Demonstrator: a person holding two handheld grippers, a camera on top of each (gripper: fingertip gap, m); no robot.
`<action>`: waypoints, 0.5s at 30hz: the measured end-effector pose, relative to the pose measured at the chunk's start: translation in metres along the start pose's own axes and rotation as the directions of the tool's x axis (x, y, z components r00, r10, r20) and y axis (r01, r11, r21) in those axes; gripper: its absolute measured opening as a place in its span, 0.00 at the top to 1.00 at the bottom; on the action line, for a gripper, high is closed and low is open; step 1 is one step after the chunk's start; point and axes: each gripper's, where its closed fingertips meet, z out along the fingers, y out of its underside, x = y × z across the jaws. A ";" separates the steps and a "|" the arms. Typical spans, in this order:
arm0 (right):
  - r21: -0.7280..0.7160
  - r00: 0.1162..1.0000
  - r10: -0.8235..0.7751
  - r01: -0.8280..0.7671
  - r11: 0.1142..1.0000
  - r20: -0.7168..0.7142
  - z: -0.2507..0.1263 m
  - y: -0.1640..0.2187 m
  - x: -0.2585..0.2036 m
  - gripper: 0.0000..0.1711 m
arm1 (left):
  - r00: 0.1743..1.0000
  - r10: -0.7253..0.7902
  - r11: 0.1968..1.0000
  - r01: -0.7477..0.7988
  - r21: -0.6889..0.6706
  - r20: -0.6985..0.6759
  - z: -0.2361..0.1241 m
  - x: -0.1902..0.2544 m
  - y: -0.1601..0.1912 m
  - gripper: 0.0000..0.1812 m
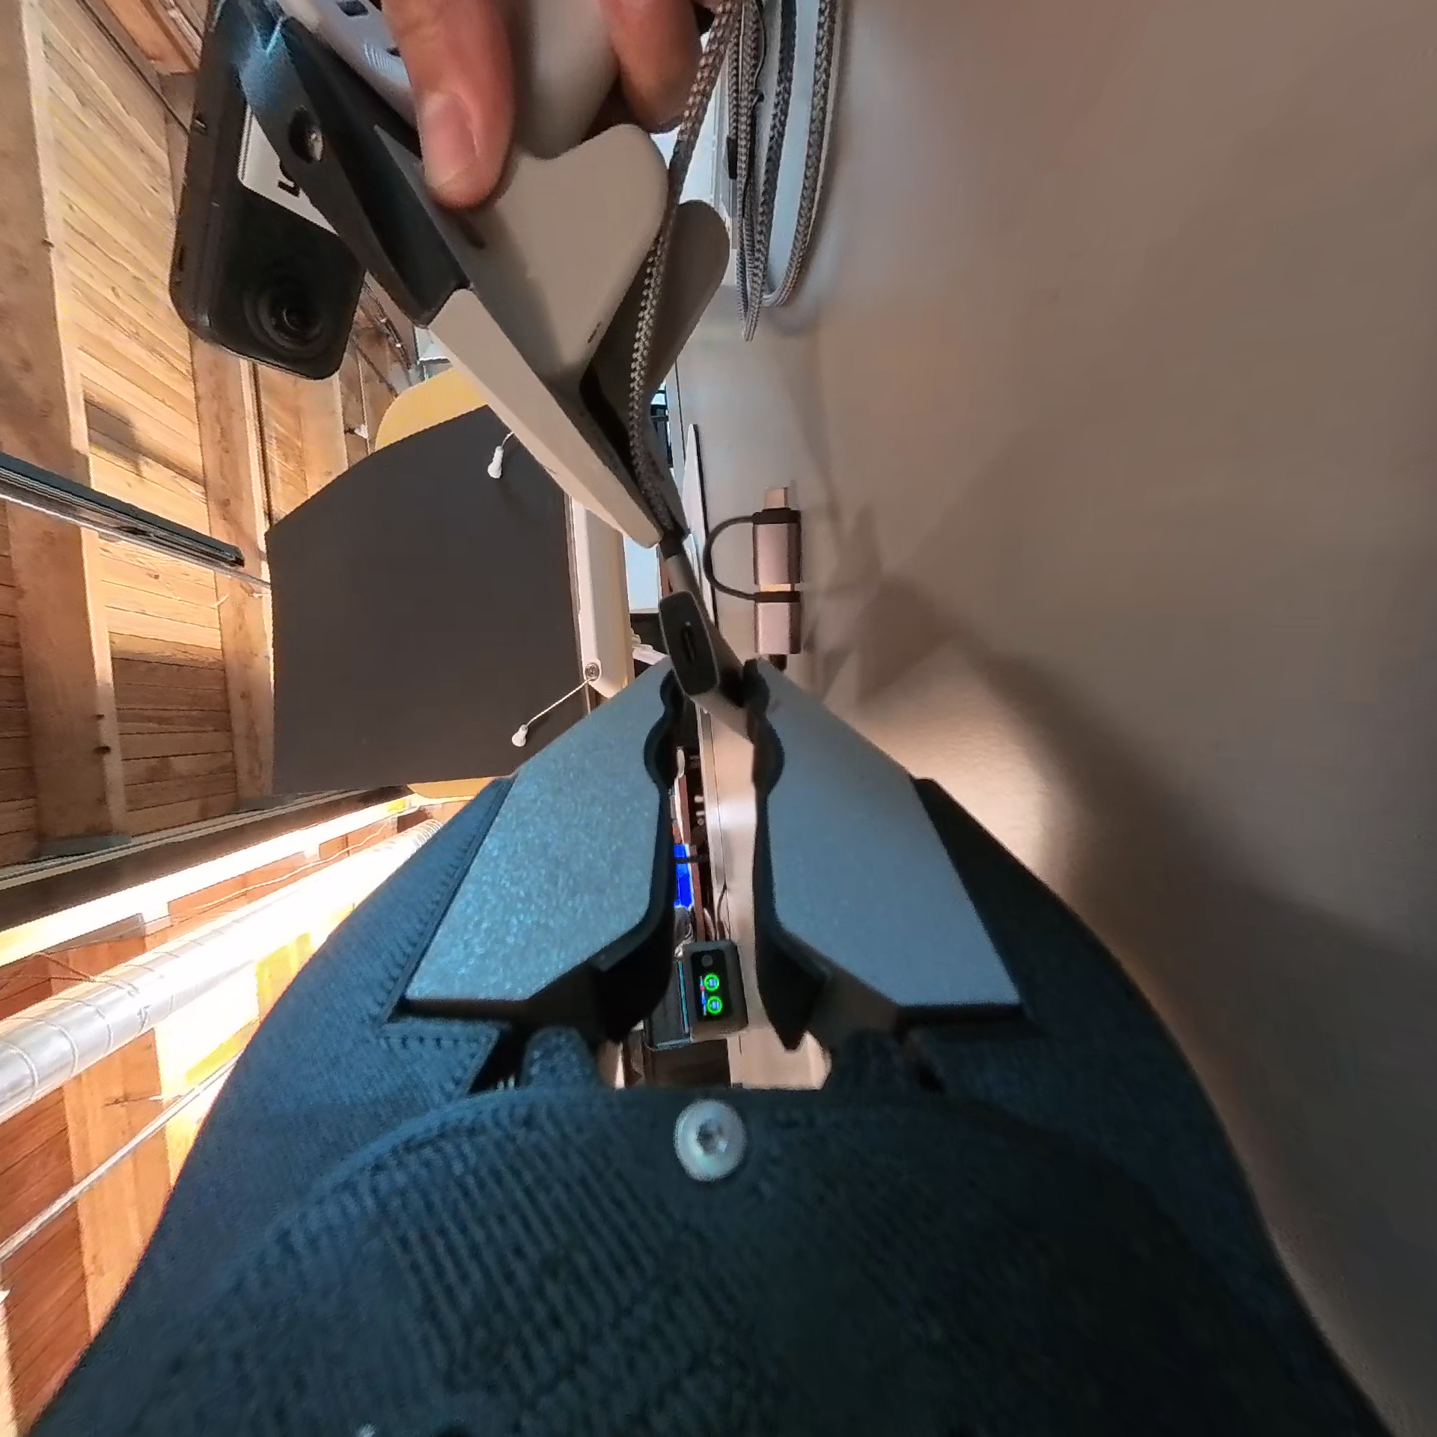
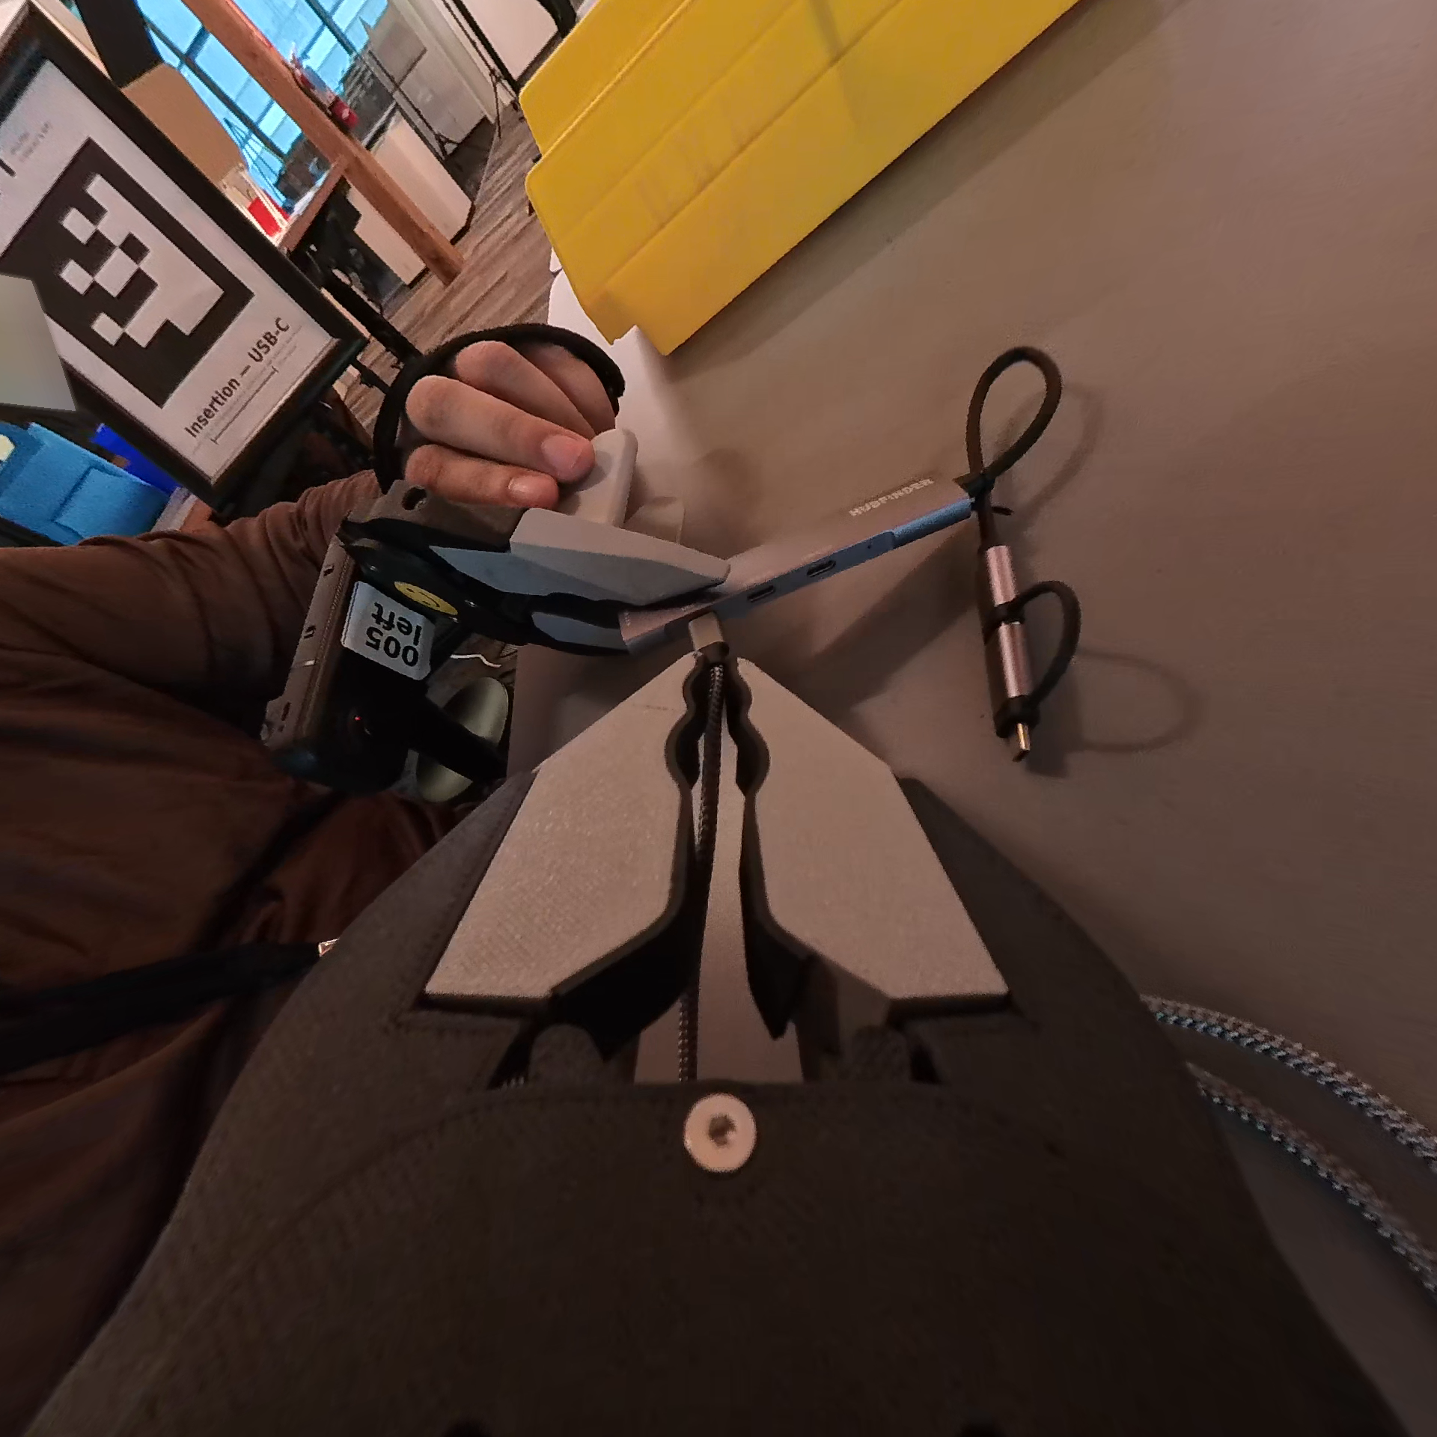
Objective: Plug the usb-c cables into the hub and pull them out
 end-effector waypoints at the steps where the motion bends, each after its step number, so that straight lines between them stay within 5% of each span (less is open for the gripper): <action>1: 0.000 1.000 0.000 0.000 1.000 0.001 0.000 0.000 0.000 0.99 | 1.000 0.002 1.000 -0.002 0.001 0.001 0.000 0.000 0.000 0.94; 15: 0.000 1.000 0.007 -0.007 1.000 0.012 -0.001 0.000 -0.001 0.99 | 1.000 0.002 1.000 -0.003 0.014 0.014 -0.004 -0.002 -0.003 0.95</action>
